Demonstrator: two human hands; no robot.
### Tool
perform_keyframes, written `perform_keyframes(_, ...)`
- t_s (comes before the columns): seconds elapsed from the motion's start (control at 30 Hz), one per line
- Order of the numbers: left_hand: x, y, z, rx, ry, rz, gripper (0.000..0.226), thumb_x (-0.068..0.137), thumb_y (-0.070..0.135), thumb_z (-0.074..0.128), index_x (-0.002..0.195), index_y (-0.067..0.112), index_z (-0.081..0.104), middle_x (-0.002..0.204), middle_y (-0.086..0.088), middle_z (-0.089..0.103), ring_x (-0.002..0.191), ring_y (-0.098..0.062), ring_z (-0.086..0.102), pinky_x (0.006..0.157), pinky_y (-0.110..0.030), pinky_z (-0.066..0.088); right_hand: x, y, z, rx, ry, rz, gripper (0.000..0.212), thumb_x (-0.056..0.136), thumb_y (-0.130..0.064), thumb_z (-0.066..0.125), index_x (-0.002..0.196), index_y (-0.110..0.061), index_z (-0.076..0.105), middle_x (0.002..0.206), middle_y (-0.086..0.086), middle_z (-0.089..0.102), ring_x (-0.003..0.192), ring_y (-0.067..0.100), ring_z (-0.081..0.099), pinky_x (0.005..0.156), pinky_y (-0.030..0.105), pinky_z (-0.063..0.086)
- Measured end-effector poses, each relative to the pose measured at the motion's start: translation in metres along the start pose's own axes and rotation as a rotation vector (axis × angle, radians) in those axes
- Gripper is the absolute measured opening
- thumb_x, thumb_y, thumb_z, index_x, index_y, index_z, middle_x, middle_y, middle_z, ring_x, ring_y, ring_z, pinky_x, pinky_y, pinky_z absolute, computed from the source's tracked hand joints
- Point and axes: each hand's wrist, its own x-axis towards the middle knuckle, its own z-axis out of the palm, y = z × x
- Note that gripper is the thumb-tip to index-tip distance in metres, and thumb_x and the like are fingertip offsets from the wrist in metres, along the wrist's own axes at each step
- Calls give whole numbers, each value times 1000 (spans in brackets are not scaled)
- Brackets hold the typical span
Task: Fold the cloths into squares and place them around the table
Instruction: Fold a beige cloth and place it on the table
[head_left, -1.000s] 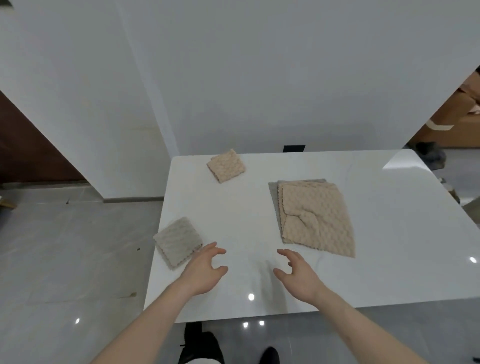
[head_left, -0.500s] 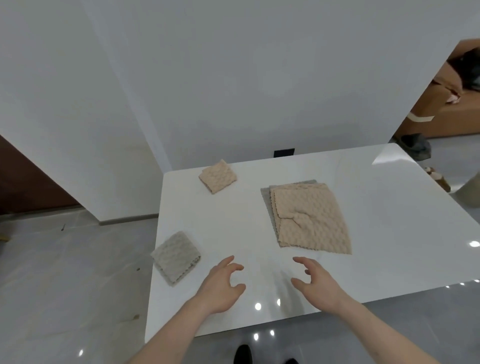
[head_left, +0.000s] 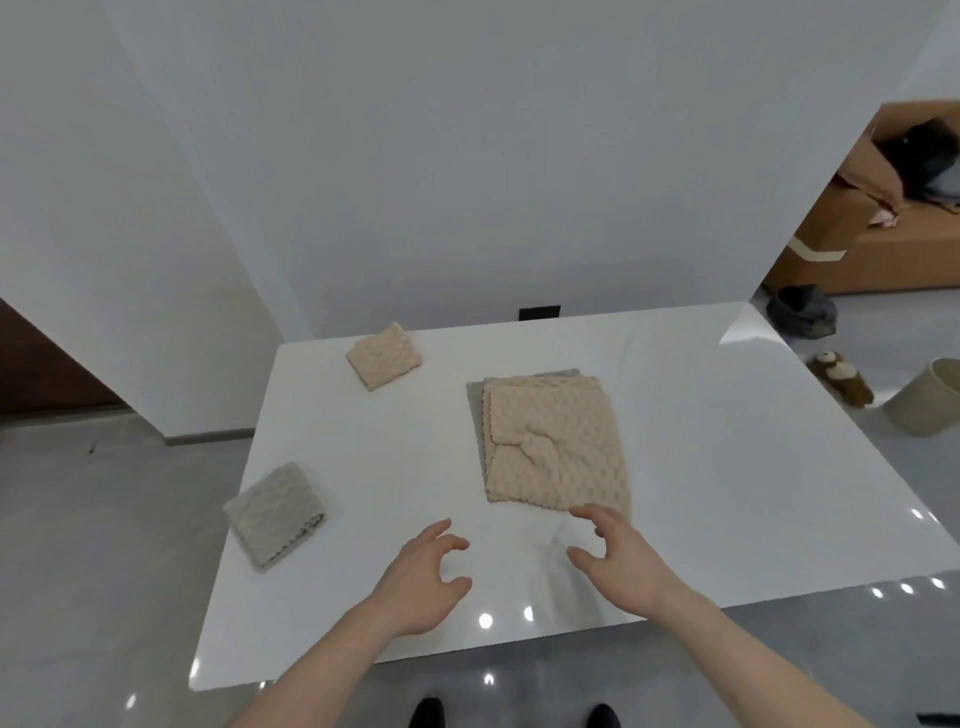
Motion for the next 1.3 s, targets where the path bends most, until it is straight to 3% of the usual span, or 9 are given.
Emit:
perform_keyframes(0.1, 10, 29, 21, -12, 54, -49, 52, 95, 43, 61, 145, 36, 49, 167, 14, 19, 152, -13, 25, 120, -26, 23, 13, 33, -19, -5, -58, -34, 53, 95, -33, 63, 145, -28, 47, 149, -12, 39, 129, 9, 47, 109, 23, 37)
perform_keyframes(0.27, 22, 74, 56, -17, 106, -117, 52, 96, 39, 61, 146, 33, 49, 168, 11, 20, 151, -15, 25, 119, -26, 22, 42, 76, -39, -102, -169, -100, 54, 95, -30, 63, 146, -23, 46, 151, -6, 39, 130, 11, 47, 103, 16, 31)
perform_keyframes(0.47, 57, 94, 69, 7, 100, -108, 53, 95, 36, 59, 147, 31, 48, 169, 12, 15, 152, -14, 21, 115, -23, 23, 88, 91, -51, -167, -157, -144, 52, 94, -26, 63, 144, -22, 48, 151, -4, 39, 136, 15, 43, 109, 20, 29)
perform_keyframes(0.67, 144, 56, 77, 104, 184, -21, 46, 90, 35, 60, 136, 31, 55, 169, 9, 15, 154, -14, 16, 121, -27, 21, 155, 140, -28, -234, -37, -212, 49, 89, -31, 67, 136, -29, 55, 142, -11, 44, 132, 16, 45, 107, 22, 33)
perform_keyframes(0.8, 198, 9, 127, 180, 319, 131, 21, 88, 39, 57, 106, 30, 59, 167, 17, 15, 157, -10, 7, 126, -30, 16, 191, 195, 16, -320, 163, -345, 49, 79, -54, 57, 125, -38, 59, 132, -22, 47, 124, 12, 46, 101, 29, 33)
perform_keyframes(0.87, 209, -6, 157, 195, 507, 196, 10, 91, 38, 53, 89, 29, 49, 166, 18, 21, 156, -5, 6, 125, -30, 19, 198, 211, 34, -323, 309, -419, 43, 81, -51, 52, 121, -38, 59, 130, -23, 46, 121, 11, 45, 100, 29, 29)
perform_keyframes(0.93, 216, -15, 174, 197, 626, 244, 13, 94, 37, 52, 85, 31, 44, 164, 19, 27, 155, -2, 7, 123, -27, 20, 202, 217, 43, -333, 386, -492, 38, 84, -48, 52, 120, -40, 57, 130, -26, 46, 121, 6, 43, 101, 26, 27)
perform_keyframes(1.1, 221, -25, 178, 254, 680, 329, 15, 93, 40, 47, 81, 34, 42, 160, 23, 30, 153, -1, 12, 121, -26, 23, 206, 226, 49, -368, 483, -572, 38, 83, -45, 50, 121, -44, 54, 128, -30, 45, 120, -1, 38, 101, 27, 29)
perform_keyframes(1.3, 217, -21, 178, 218, 732, 315, 15, 89, 40, 54, 78, 29, 50, 152, 19, 45, 142, -4, 32, 113, -29, 33, 200, 227, 51, -336, 537, -608, 36, 81, -25, 55, 115, -38, 58, 120, -24, 53, 115, 6, 46, 102, 33, 37)
